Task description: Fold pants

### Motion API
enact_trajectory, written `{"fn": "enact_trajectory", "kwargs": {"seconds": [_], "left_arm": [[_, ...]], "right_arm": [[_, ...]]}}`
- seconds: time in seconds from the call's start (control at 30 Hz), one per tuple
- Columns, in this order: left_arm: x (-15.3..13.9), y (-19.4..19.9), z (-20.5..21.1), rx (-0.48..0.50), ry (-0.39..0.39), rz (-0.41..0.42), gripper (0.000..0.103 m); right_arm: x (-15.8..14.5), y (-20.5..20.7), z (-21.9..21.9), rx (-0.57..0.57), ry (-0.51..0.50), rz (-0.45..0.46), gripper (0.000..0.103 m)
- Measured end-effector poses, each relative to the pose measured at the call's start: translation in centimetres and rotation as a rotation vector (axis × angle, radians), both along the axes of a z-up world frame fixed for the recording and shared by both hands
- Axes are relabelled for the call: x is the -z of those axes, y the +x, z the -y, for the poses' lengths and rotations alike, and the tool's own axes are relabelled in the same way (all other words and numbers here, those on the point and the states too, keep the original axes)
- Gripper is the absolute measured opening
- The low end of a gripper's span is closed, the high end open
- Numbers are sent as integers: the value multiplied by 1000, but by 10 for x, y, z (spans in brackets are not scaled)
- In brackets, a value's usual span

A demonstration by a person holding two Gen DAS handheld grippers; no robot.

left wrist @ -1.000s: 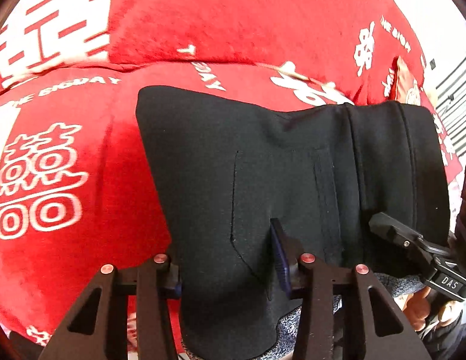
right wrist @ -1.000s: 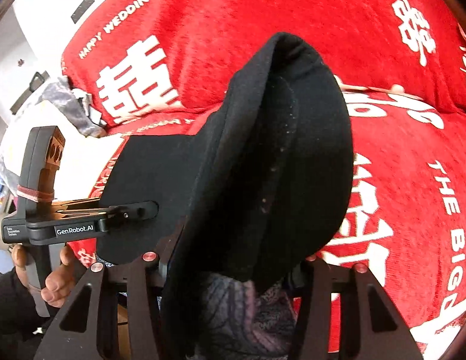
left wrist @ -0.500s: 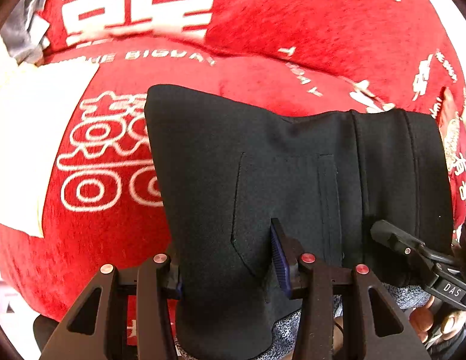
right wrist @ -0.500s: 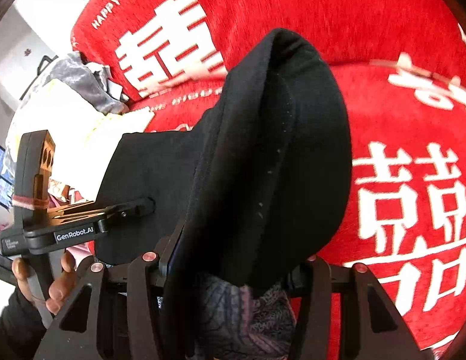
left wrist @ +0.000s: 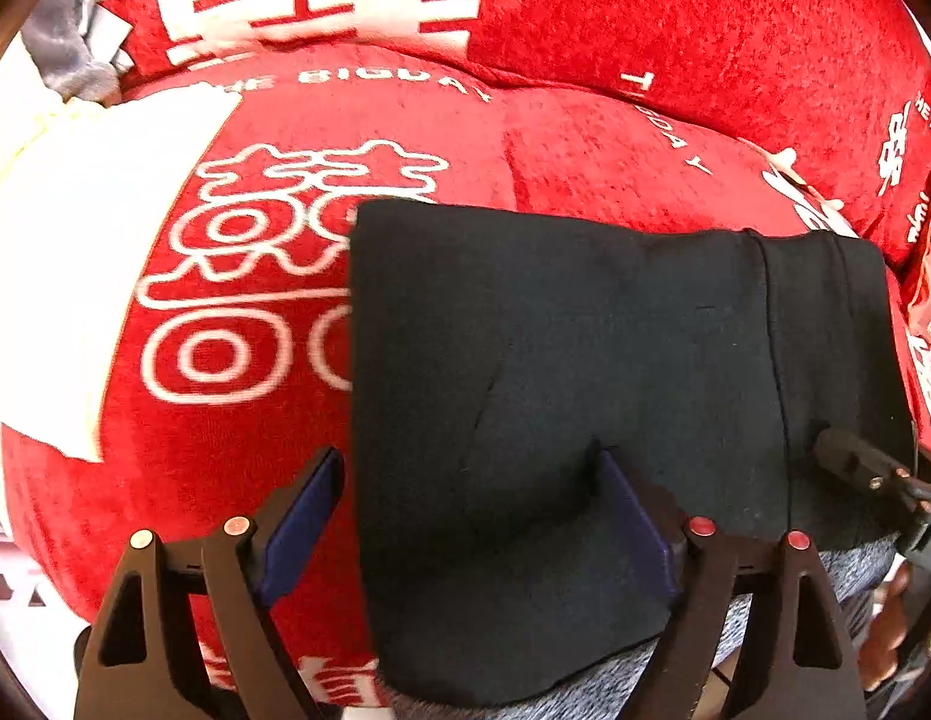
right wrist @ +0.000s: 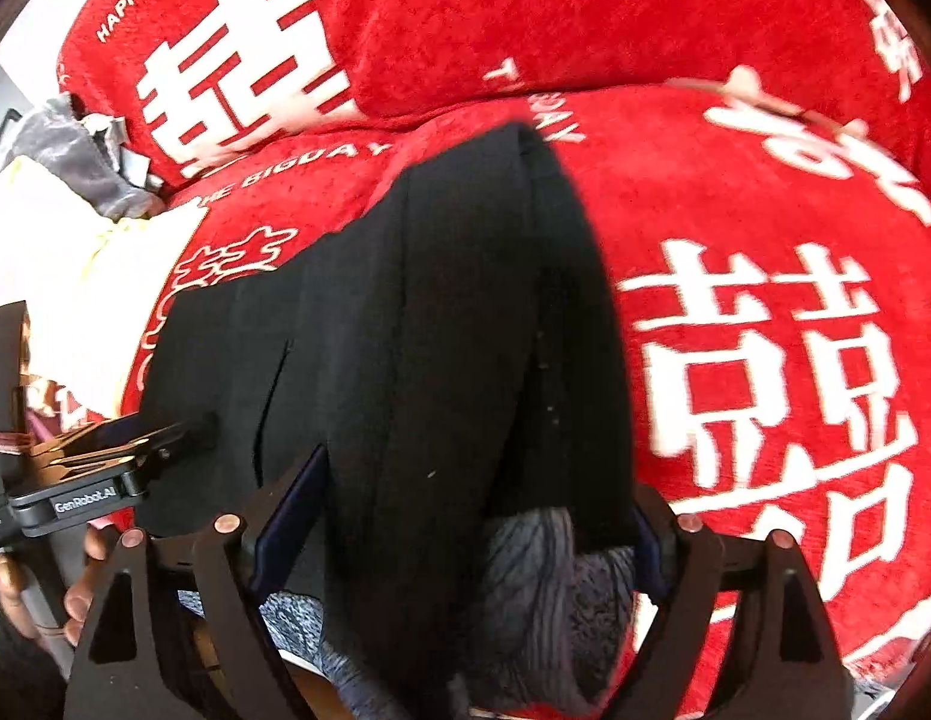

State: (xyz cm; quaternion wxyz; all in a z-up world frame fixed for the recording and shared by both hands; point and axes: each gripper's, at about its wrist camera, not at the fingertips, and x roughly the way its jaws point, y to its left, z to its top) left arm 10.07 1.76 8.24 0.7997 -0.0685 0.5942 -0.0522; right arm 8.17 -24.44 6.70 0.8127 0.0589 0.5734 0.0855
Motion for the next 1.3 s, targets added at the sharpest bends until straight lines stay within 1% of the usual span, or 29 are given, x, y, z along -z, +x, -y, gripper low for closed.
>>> {"fn": "enact_trajectory", "kwargs": {"seconds": [0.03, 0.07, 0.13, 0.17, 0.2, 0.3, 0.33, 0.4, 0.5, 0.53, 0.57, 0.6, 0.67, 0.77, 0.83, 0.87, 0.97, 1.07, 1.13, 1.23, 1.3], "left_arm": [[-5, -3, -2, -4, 17, 14, 87], [-9, -6, -5, -10, 36, 30, 87], [-18, -13, -11, -24, 56, 57, 87], [-21, -17, -15, -28, 55, 66, 87], [-22, -22, -17, -32, 57, 71, 87], [-22, -33, -19, -40, 94, 79, 87], [-20, -37, -19, -46, 113, 80, 87], [-15, -44, -21, -66, 121, 80, 87], [-4, -48, -26, -99, 118, 65, 87], [1, -49, -27, -102, 105, 57, 88], [5, -49, -28, -112, 105, 52, 97], [8, -50, -29, -132, 132, 62, 103], [13, -51, -28, -124, 135, 73, 103], [10, -49, -33, -130, 103, 50, 103], [2, -45, -36, -131, 81, 49, 103], [-3, -42, -39, -141, 64, 60, 103], [-17, -23, -42, -157, 36, 76, 103], [-25, 7, -35, -162, 67, 96, 103], [-21, 28, -29, -165, 102, 75, 103], [-2, 54, -28, -169, 151, 11, 103], [15, 65, -28, -162, 149, -34, 103]], "right_arm": [[-8, -5, -1, 9, -40, 31, 89], [-17, -13, -2, 14, -110, 80, 89], [-33, -26, -17, -15, -231, 165, 89], [-42, -36, -27, -54, -281, 214, 89], [-47, -44, -36, -94, -308, 247, 89], [-50, -68, -70, -245, -362, 301, 89], [-48, -73, -77, -281, -360, 304, 89], [-36, -81, -86, -340, -339, 286, 89], [-14, -79, -81, -327, -310, 224, 89], [-7, -77, -76, -315, -299, 206, 89], [0, -75, -70, -303, -282, 189, 89], [3, -74, -67, -296, -274, 192, 89], [4, -75, -70, -314, -286, 202, 91], [5, -76, -74, -342, -324, 190, 91], [-4, -73, -74, -341, -310, 189, 92], [-13, -71, -72, -328, -286, 209, 92], [-35, -48, -70, -301, -259, 268, 92], [-40, -13, -74, -297, -291, 296, 92], [-35, 12, -76, -285, -303, 286, 92], [-18, 46, -76, -267, -290, 235, 92], [-2, 61, -72, -260, -290, 186, 92]]}}
